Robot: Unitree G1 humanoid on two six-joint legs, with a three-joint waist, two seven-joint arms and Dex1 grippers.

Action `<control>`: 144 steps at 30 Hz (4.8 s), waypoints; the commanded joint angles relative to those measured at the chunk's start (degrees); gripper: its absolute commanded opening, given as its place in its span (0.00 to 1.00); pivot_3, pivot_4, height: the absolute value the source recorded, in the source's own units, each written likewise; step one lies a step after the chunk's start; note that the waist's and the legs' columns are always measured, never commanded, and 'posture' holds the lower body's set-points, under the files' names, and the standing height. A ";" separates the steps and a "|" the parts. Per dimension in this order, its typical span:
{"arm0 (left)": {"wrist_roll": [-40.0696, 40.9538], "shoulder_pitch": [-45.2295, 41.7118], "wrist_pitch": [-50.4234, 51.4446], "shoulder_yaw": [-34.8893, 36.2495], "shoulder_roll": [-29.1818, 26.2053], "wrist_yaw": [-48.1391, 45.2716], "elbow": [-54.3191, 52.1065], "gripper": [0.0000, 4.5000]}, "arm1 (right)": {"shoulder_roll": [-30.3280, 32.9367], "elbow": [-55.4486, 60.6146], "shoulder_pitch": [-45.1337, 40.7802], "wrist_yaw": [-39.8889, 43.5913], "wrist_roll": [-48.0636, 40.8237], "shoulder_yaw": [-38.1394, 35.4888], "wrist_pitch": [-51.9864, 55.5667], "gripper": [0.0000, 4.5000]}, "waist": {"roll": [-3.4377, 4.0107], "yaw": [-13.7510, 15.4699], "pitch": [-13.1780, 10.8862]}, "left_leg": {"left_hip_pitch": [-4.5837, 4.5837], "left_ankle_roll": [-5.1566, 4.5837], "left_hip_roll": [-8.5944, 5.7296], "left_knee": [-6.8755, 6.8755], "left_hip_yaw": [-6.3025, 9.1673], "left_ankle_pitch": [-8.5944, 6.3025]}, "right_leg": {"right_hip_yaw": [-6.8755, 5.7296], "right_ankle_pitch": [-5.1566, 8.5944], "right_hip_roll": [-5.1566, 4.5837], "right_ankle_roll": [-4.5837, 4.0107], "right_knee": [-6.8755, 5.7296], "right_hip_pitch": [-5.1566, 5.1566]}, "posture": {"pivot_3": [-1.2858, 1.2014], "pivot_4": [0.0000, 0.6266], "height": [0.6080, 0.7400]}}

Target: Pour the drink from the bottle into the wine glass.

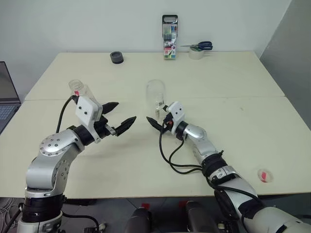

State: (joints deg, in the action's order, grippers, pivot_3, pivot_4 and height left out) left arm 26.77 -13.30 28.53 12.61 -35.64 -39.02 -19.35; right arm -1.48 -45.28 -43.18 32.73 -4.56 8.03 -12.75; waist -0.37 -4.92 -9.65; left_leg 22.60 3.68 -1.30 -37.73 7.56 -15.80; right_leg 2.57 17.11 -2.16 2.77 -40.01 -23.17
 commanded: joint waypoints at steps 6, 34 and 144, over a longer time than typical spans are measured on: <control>1.17 -1.34 0.94 0.23 1.08 2.40 -3.09 1.00 | 4.00 10.84 5.47 3.56 0.83 1.41 5.06 1.00 | 0.00 0.11 0.00 | 0.00 0.00 -0.01 -0.01 -0.01 0.00 | 0.01 0.00 -0.01 0.00 -0.01 0.01 | 0.52 0.24 1.00; -13.58 4.59 -12.73 5.22 12.00 24.59 16.28 1.00 | 26.75 69.24 22.96 19.65 -14.60 4.35 38.39 1.00 | -0.10 2.66 0.05 | 0.06 -0.22 -0.02 -0.11 0.06 -0.12 | -0.08 0.00 -0.09 0.01 0.10 0.08 | 0.52 0.24 1.00; -57.59 -47.78 -70.30 -25.92 -2.53 28.91 64.66 0.37 | 28.42 75.31 16.88 1.20 -25.49 -9.39 50.06 1.00 | -0.31 1.76 0.02 | 0.31 -0.21 -0.20 -0.14 -0.01 -0.12 | -0.23 0.01 -0.05 0.02 0.07 -0.05 | 0.52 0.24 1.00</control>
State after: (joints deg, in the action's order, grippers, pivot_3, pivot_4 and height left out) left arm -30.43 -58.51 -40.18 -13.63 -36.99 -12.23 45.98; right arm 26.23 29.18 -26.12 32.63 -28.53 0.62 38.51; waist -0.68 -3.16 -9.62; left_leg 22.91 3.47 -1.51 -37.88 7.55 -15.92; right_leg 2.34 17.11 -2.21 2.79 -39.94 -23.21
